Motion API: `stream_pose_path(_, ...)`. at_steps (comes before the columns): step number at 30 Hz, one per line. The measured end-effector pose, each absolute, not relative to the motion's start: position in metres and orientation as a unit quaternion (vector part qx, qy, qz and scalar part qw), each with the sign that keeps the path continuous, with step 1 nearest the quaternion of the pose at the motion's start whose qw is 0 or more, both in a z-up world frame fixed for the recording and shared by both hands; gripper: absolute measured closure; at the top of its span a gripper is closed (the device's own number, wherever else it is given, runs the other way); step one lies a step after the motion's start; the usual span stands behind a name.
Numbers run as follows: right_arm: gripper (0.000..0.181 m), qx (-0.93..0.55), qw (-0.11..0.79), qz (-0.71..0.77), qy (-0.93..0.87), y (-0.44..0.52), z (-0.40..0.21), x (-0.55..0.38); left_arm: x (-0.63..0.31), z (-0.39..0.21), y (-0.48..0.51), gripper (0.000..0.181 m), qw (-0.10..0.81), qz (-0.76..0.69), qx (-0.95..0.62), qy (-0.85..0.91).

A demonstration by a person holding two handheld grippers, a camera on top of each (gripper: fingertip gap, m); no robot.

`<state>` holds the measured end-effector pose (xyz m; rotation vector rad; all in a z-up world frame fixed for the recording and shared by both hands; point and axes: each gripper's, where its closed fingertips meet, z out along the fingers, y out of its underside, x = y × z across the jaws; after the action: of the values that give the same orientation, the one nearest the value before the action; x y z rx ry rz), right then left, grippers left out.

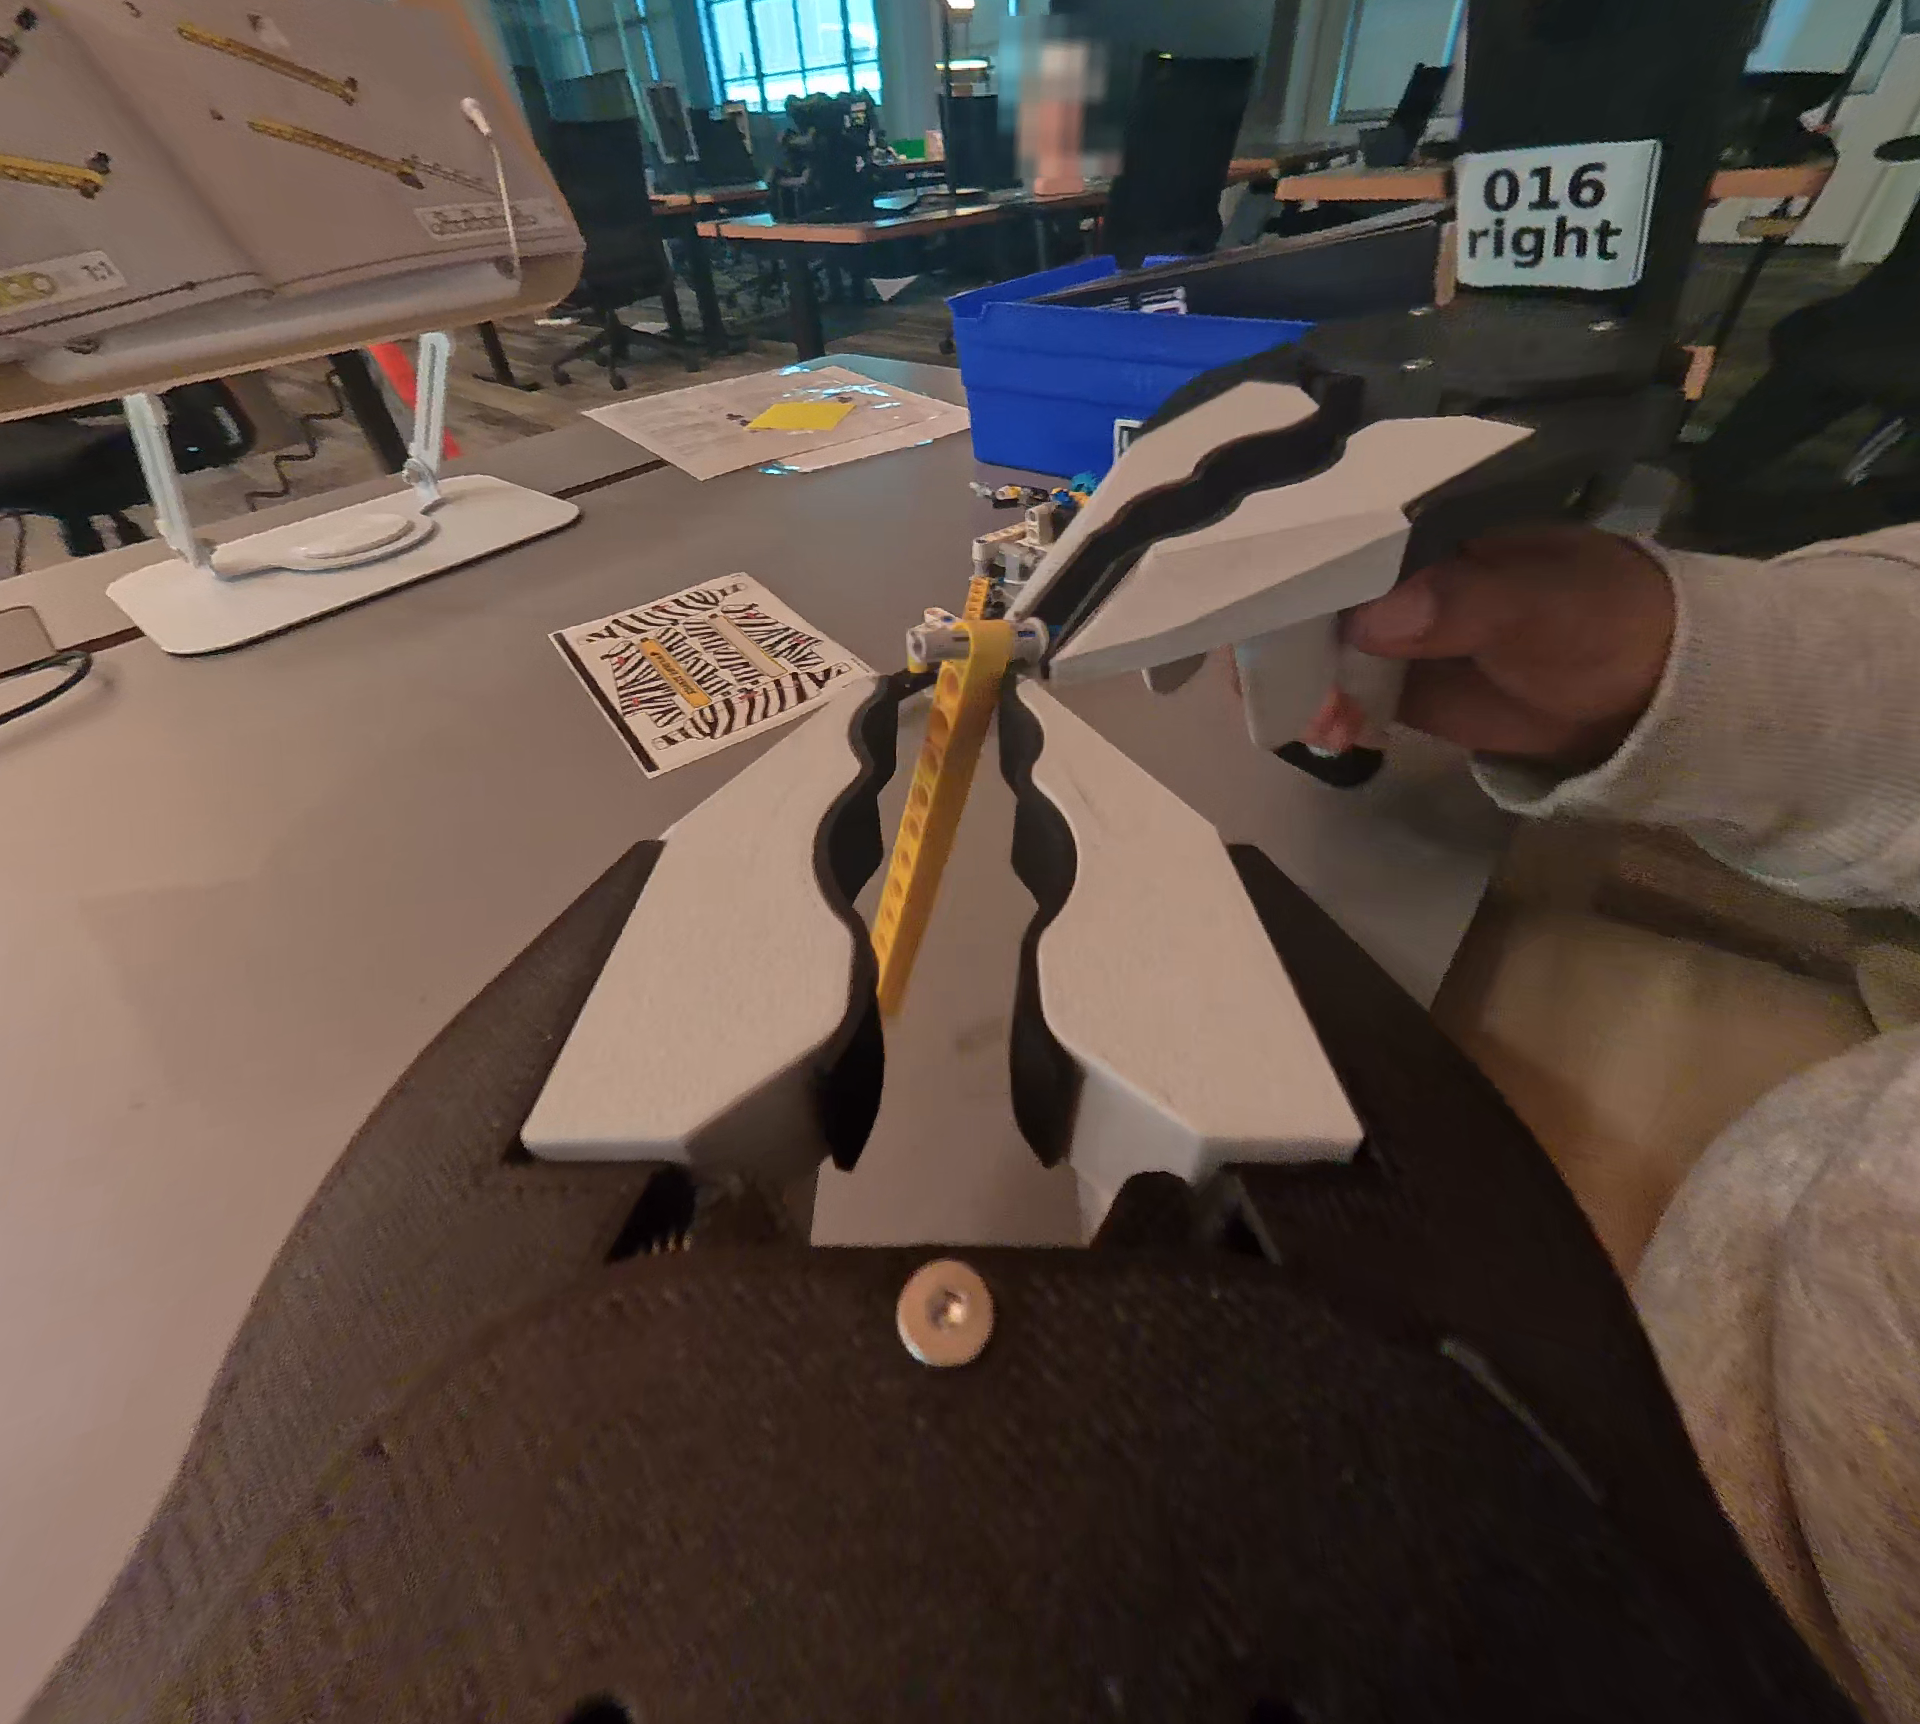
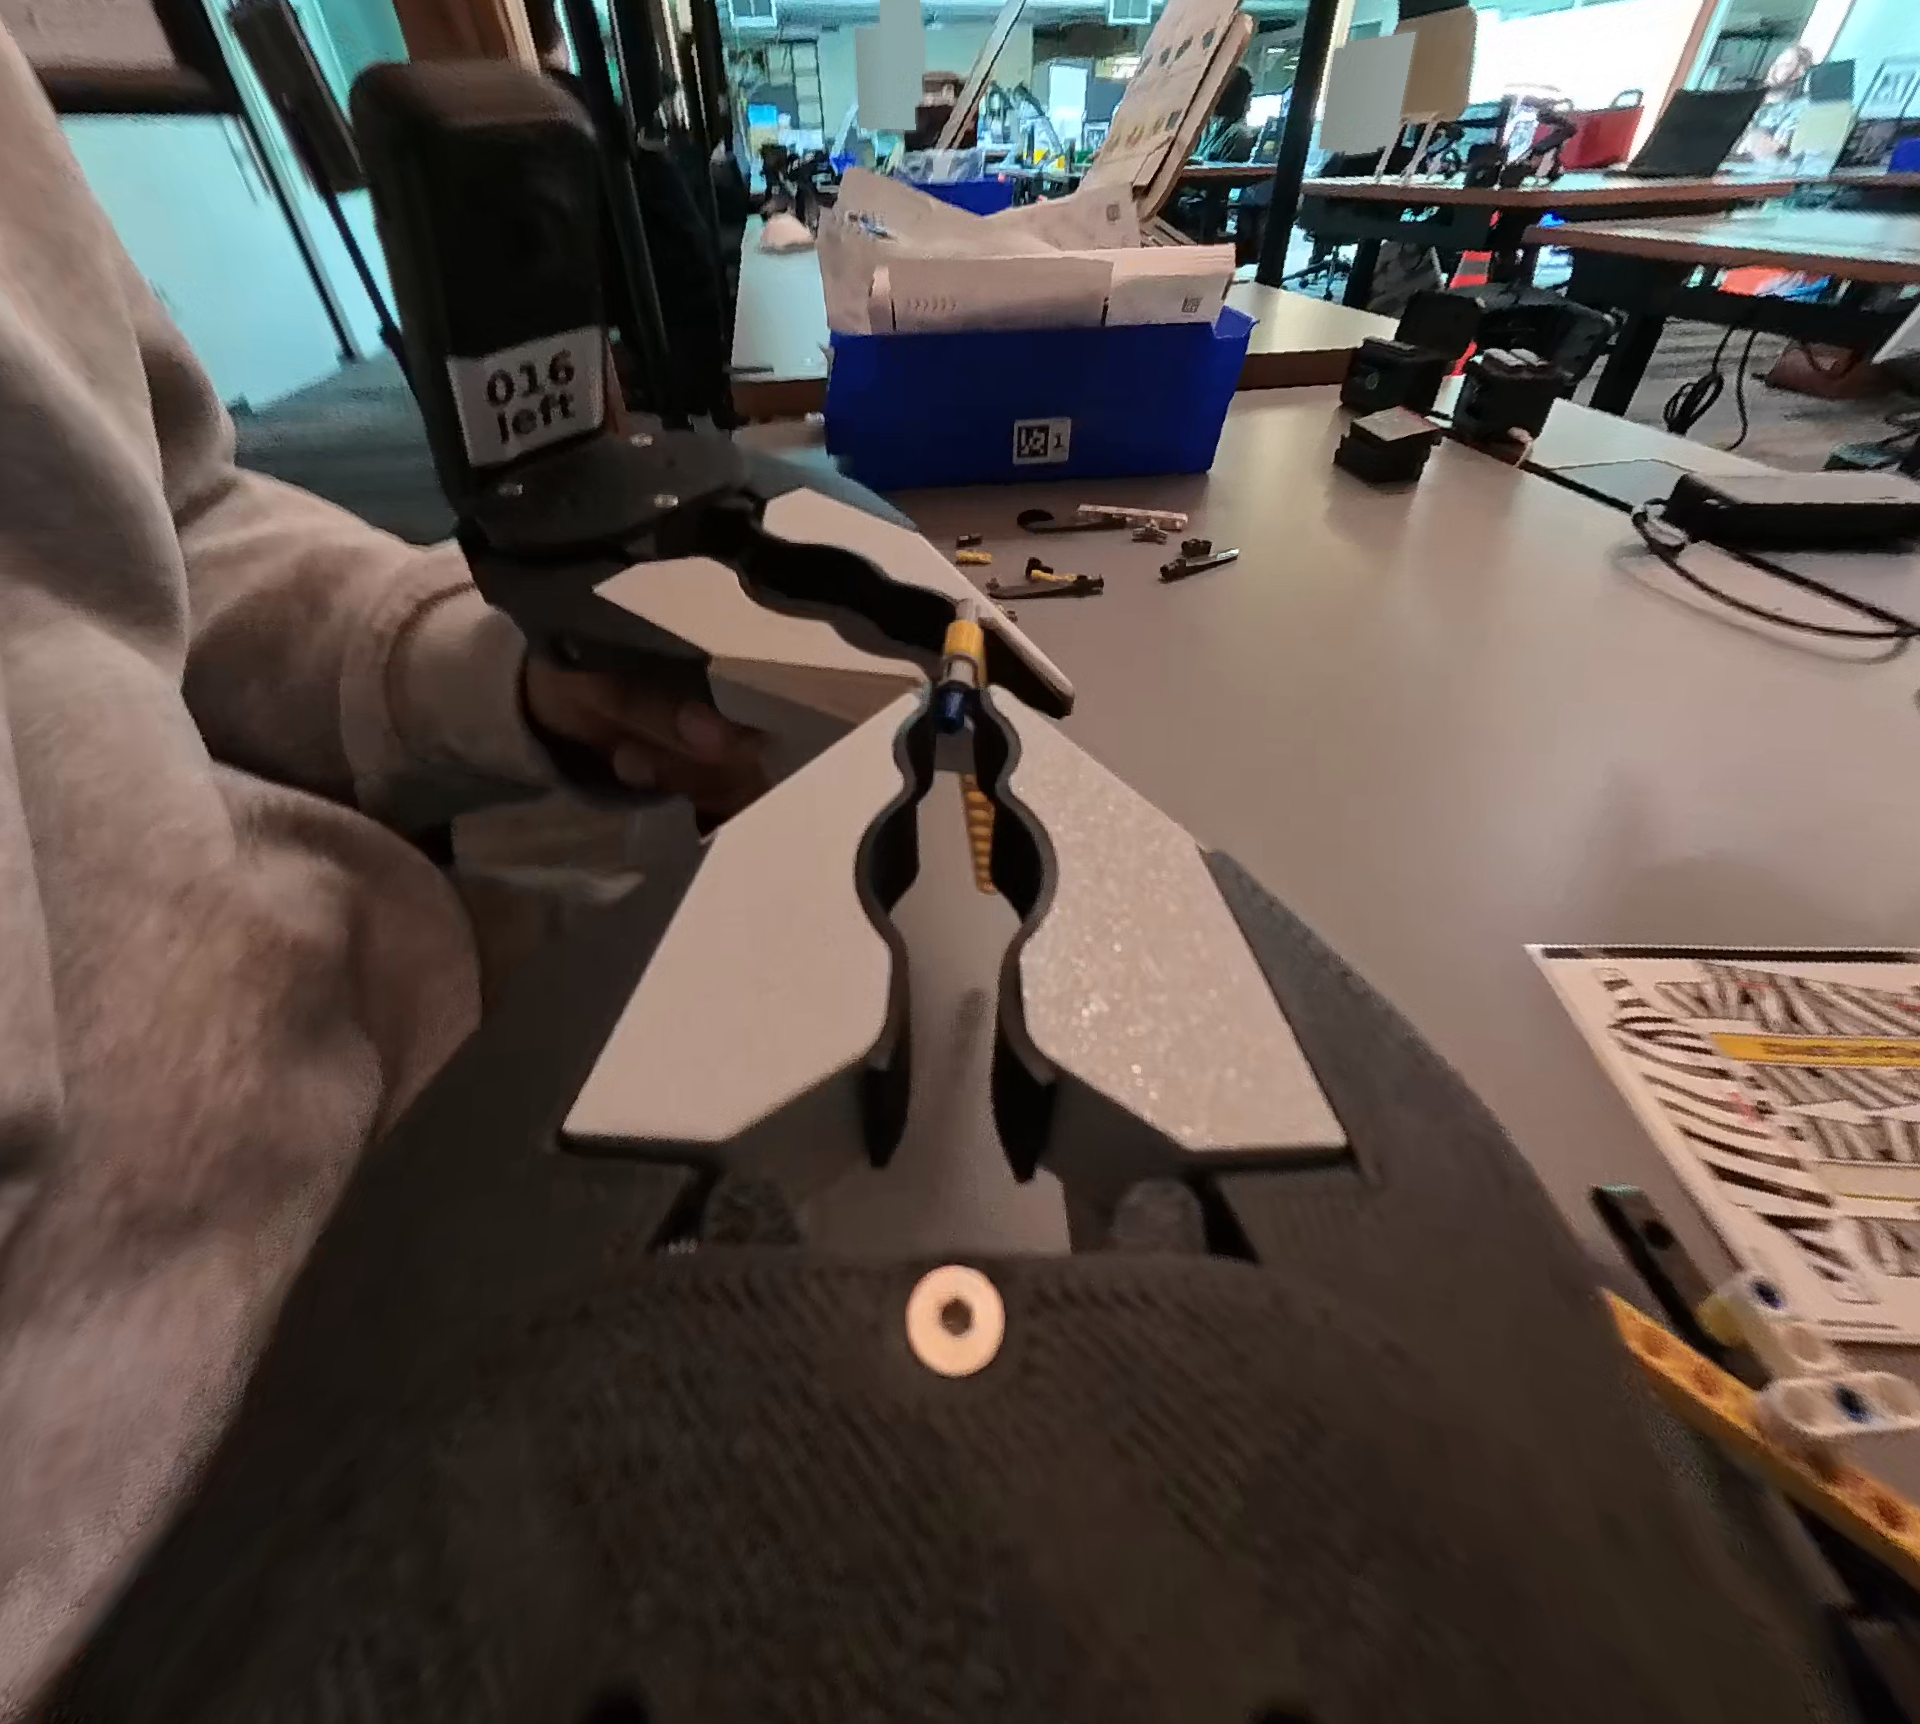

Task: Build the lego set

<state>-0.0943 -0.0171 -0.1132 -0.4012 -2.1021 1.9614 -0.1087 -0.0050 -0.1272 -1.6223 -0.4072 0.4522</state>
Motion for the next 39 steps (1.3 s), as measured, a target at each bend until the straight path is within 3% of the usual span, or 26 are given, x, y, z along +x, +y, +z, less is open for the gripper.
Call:
stream_pose_path(1, 0.177, -0.123, 0.134, 0.665, -0.724, -0.014, -0.114, -0.095, -0.107, -0.127, -0.005, 0.161, 0.652, 0.189, -0.714, -0.174)
stream_pose_path(7, 0.177, -0.06, 0.19, 0.626, -0.754, -0.002, -0.122, -0.091, -0.093, -0.127, -0.007, 0.153, 0.678, 0.058, -0.717, -0.151)
stream_pose_path(11, 0.177, 0.05, 0.243, 0.516, -0.82, 0.0, -0.156, -0.08, -0.093, -0.125, -0.011, 0.152, 0.689, -0.009, -0.705, -0.168)
stream_pose_path(17, 0.178, 0.105, 0.256, 0.335, -0.901, 0.025, -0.22, -0.081, -0.088, -0.146, -0.001, 0.153, 0.644, -0.022, -0.746, -0.17)
stream_pose_path(22, 0.172, 0.082, 0.314, 0.279, -0.904, 0.049, -0.225, -0.103, -0.092, -0.146, -0.002, 0.154, 0.646, -0.027, -0.741, -0.183)
stream_pose_path(27, 0.145, -0.012, 0.291, 0.32, -0.901, 0.065, -0.218, -0.105, -0.097, -0.145, -0.003, 0.154, 0.647, -0.018, -0.737, -0.193)
stream_pose_path(30, 0.114, -0.18, 0.223, 0.386, -0.877, 0.059, -0.208, -0.103, -0.1, -0.145, -0.003, 0.154, 0.65, -0.016, -0.733, -0.203)
stream_pose_path(33, 0.117, -0.335, 0.086, 0.491, -0.799, 0.025, -0.189, -0.093, -0.106, -0.145, -0.003, 0.155, 0.653, -0.019, -0.726, -0.217)
stream_pose_path(35, 0.121, -0.366, 0.047, 0.564, -0.739, 0.008, -0.176, -0.087, -0.109, -0.144, -0.004, 0.155, 0.656, -0.015, -0.72, -0.226)
stream_pose_path(39, 0.13, -0.374, 0.142, 0.475, -0.784, 0.021, -0.201, -0.097, -0.112, -0.143, -0.006, 0.155, 0.659, -0.005, -0.716, -0.231)
